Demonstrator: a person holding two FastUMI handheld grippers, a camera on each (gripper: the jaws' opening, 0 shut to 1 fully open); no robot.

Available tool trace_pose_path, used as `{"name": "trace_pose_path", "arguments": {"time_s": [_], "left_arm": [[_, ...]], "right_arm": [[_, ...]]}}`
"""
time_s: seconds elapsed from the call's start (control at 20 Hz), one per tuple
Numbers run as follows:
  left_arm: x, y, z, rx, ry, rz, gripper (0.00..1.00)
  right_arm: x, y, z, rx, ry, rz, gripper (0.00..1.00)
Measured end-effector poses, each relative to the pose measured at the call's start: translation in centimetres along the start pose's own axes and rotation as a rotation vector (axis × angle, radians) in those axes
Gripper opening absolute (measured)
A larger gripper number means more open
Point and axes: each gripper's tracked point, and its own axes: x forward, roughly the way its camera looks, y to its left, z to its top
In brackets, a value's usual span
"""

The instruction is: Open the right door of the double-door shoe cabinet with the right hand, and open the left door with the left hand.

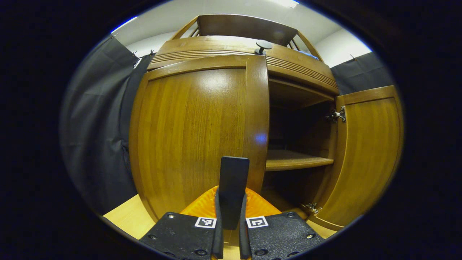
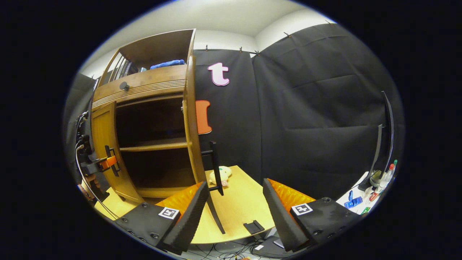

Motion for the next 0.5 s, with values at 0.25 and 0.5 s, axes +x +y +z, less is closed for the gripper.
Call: {"name": "trace_pose_path", "arguments": {"time_s": [0.25,0.5], "left_arm": [[-4.0,1.9,0.5,-0.005,-0.011,0.023,0.17],[-7.1,4.2,0.8,-0.017,-0.006,0.044,0.16]], "right_arm": [[-0.1,2.3,-0.1,-0.003,0.009,0.062,1.0],[-0.2,4.9,-0.4,-0.016,0.014,0.125,0.98]]}}
